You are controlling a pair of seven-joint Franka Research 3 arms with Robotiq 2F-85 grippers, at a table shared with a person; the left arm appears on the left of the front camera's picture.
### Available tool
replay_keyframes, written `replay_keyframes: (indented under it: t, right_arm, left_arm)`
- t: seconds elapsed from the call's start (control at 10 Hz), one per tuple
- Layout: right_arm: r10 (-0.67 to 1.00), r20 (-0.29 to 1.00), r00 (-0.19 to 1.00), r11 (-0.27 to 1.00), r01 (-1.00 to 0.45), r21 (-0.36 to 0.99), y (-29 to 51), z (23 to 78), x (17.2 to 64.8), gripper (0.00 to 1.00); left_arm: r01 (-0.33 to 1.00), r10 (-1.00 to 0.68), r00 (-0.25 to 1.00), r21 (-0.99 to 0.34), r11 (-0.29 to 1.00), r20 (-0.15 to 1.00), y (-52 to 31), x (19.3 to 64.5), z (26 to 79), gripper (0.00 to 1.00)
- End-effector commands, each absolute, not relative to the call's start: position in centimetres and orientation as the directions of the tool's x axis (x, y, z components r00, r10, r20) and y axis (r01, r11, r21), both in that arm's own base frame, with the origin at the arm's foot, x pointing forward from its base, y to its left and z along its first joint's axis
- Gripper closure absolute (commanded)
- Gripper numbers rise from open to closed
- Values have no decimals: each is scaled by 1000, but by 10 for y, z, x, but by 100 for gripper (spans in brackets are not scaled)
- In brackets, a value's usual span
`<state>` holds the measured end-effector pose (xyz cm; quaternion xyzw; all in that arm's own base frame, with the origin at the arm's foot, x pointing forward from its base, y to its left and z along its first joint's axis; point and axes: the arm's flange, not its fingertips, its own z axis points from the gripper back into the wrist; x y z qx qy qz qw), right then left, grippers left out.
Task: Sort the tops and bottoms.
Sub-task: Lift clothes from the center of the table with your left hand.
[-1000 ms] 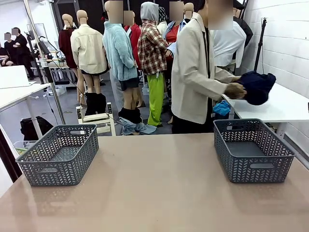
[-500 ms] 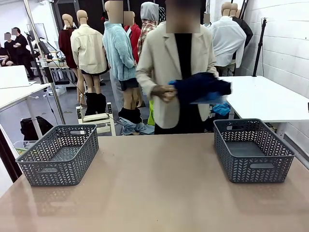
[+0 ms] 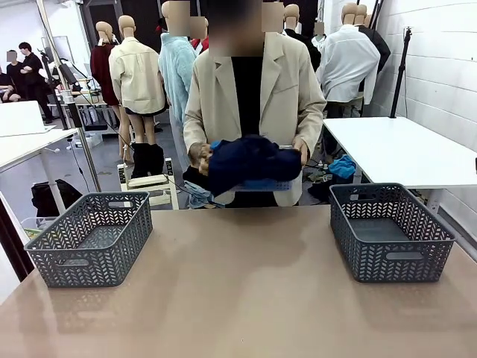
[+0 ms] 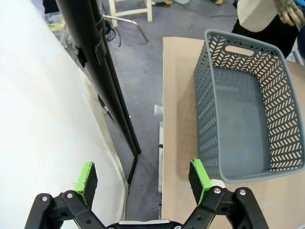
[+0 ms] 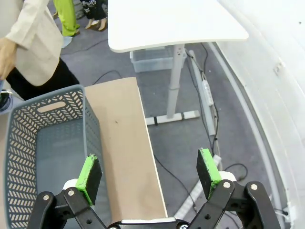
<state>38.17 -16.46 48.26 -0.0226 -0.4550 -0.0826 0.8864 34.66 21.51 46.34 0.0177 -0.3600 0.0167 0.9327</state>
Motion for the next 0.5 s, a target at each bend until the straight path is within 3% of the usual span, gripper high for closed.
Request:
replay_keyframes:
  t: [0.0,0.4]
  right_arm:
    - [-135,805,577,985,169,44,-164,483,380,0]
    - [-135,805,577,985,169,44,-164,483,380,0]
  left_arm:
    - [-56,36,741,8,998,671,215,346,463,0]
    - [-56,36,741,8,998,671,215,346,463,0]
